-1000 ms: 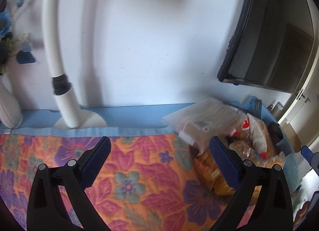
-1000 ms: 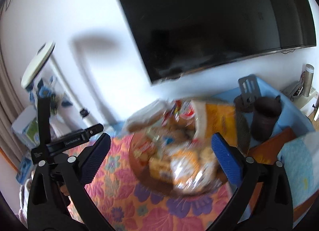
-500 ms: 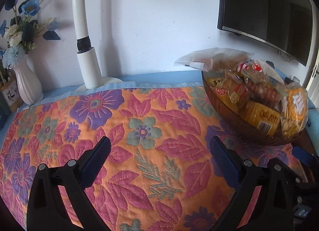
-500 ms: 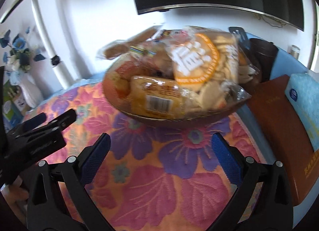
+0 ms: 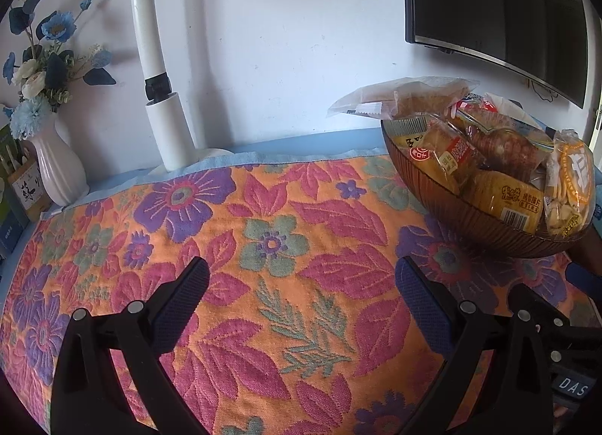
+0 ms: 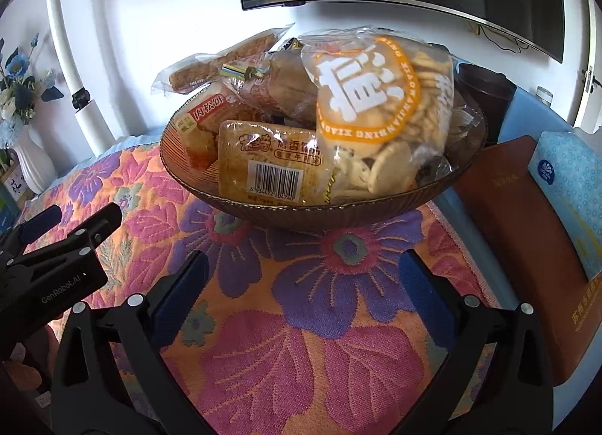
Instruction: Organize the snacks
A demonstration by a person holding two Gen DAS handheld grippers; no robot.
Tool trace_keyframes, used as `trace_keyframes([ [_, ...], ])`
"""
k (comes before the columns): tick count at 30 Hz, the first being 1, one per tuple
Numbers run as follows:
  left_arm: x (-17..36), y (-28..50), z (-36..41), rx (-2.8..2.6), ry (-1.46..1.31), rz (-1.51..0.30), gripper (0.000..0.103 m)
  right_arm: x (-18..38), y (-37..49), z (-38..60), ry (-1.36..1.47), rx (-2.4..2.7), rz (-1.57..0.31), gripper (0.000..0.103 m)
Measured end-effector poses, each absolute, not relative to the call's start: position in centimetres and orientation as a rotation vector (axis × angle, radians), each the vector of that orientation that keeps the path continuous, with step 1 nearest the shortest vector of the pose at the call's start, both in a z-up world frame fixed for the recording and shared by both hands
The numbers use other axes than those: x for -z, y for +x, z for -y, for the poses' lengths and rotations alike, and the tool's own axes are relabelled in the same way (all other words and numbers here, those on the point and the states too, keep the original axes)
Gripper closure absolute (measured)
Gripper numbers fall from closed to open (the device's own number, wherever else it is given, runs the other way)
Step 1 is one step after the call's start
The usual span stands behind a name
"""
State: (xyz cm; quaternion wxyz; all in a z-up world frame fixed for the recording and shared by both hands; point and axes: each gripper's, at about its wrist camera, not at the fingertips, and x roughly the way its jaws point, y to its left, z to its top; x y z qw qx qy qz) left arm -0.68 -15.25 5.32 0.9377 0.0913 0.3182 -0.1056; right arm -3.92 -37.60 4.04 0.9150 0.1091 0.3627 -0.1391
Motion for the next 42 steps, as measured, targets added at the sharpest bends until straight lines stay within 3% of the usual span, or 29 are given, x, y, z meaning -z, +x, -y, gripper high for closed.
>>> trace_keyframes([
  [42, -5.31, -0.81, 14.83, 0.208, 0.212, -0.642, 0.005, -4.19, -3.95, 37.35, 0.198, 0.279, -0.735, 0.003],
])
